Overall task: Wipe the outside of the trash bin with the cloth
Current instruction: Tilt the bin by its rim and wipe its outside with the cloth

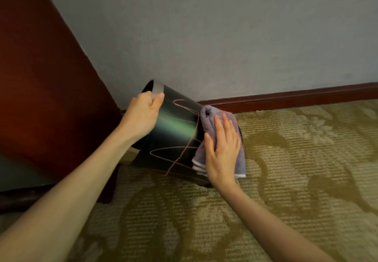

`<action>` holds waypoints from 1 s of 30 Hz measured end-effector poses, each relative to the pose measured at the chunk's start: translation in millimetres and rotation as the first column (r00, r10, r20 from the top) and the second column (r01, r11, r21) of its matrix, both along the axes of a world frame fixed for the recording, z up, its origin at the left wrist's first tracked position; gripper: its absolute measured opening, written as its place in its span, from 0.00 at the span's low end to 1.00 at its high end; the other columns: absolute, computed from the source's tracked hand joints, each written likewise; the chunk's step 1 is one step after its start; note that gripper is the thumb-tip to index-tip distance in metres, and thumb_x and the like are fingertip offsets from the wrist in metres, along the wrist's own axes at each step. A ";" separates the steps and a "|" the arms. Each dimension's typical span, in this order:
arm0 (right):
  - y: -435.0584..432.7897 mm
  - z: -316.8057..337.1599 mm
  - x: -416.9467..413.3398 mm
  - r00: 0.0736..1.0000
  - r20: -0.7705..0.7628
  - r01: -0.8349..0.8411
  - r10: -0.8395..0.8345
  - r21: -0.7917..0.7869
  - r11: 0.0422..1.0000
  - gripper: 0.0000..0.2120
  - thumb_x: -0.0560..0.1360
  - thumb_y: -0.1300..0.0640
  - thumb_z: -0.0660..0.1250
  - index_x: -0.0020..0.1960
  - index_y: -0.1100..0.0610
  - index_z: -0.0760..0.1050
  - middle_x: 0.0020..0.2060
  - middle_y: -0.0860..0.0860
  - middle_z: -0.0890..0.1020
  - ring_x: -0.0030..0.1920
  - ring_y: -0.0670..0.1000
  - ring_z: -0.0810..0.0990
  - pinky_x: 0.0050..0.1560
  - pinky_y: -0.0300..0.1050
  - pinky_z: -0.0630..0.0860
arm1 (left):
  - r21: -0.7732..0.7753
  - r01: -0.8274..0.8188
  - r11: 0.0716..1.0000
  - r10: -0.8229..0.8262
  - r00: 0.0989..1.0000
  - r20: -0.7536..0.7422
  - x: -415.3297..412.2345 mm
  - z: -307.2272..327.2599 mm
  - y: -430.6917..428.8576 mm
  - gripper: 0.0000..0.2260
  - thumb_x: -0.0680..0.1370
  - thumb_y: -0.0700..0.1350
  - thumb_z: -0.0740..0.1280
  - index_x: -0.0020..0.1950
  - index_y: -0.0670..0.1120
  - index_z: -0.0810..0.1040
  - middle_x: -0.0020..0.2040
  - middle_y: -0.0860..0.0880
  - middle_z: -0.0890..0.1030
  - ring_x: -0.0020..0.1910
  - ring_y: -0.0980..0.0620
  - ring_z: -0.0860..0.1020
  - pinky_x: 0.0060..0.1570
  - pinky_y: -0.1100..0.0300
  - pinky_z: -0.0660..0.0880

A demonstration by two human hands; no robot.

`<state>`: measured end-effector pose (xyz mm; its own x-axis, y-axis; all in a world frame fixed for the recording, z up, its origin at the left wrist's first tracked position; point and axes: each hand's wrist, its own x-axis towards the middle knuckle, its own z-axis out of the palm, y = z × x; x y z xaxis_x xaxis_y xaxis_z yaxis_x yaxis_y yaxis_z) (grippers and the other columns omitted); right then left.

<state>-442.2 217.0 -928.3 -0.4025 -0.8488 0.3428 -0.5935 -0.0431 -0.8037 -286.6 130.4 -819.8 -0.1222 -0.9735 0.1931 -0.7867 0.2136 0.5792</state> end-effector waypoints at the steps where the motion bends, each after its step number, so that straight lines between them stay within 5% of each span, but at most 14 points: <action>1: -3.4 0.0 -1.9 0.999 -0.033 0.029 -0.029 0.003 1.000 0.25 0.78 0.50 0.56 0.74 0.53 0.62 0.74 0.51 0.64 0.74 0.51 0.58 0.74 0.52 0.53 | 0.003 0.026 1.000 -0.026 1.000 -0.017 0.1 -0.1 0.7 0.18 0.83 0.51 0.56 0.39 0.40 0.68 0.32 0.46 0.67 0.30 0.49 0.66 0.30 0.55 0.60; 6: -31.0 10.8 -22.0 0.995 0.006 0.100 -0.101 0.105 0.989 0.23 0.77 0.49 0.55 0.70 0.51 0.67 0.68 0.49 0.72 0.69 0.52 0.67 0.70 0.55 0.59 | 0.030 0.125 0.992 -0.122 0.989 -0.079 -4.9 -1.6 4.2 0.21 0.82 0.51 0.57 0.42 0.33 0.69 0.30 0.45 0.69 0.29 0.47 0.71 0.32 0.52 0.68; 13: -68.9 30.1 -56.3 0.995 0.072 0.035 -0.062 0.336 0.941 0.15 0.77 0.50 0.56 0.57 0.53 0.77 0.55 0.58 0.81 0.55 0.62 0.76 0.58 0.57 0.69 | 0.044 0.173 0.984 -0.163 0.972 -0.167 -12.2 -5.8 2.3 0.21 0.82 0.52 0.57 0.46 0.32 0.70 0.31 0.45 0.68 0.30 0.48 0.69 0.33 0.52 0.67; 20: -44.4 8.6 -26.7 0.983 -0.055 0.184 -0.177 0.183 0.966 0.23 0.78 0.50 0.55 0.72 0.49 0.64 0.71 0.50 0.69 0.72 0.52 0.63 0.72 0.54 0.56 | 0.023 0.136 0.990 -0.131 0.978 -0.161 -9.2 -5.1 -8.6 0.17 0.82 0.51 0.57 0.39 0.40 0.67 0.33 0.46 0.66 0.33 0.49 0.68 0.35 0.54 0.64; 24: -21.9 -2.2 -1.6 0.957 -0.057 0.289 -0.284 0.109 0.951 0.26 0.75 0.49 0.54 0.73 0.53 0.63 0.72 0.53 0.67 0.72 0.55 0.63 0.72 0.54 0.54 | 0.020 0.117 0.993 -0.113 0.984 -0.137 -14.9 -4.8 -14.1 0.17 0.82 0.51 0.57 0.35 0.45 0.65 0.31 0.49 0.65 0.31 0.51 0.66 0.33 0.55 0.62; 30: 2.6 -18.7 34.3 0.942 -0.092 0.329 -0.324 0.044 0.943 0.28 0.76 0.47 0.53 0.74 0.55 0.60 0.74 0.57 0.62 0.73 0.58 0.59 0.72 0.60 0.54 | 0.047 0.126 0.991 -0.117 0.981 -0.154 -11.6 -0.1 -17.9 0.17 0.82 0.50 0.57 0.39 0.39 0.70 0.34 0.46 0.68 0.34 0.50 0.68 0.37 0.55 0.63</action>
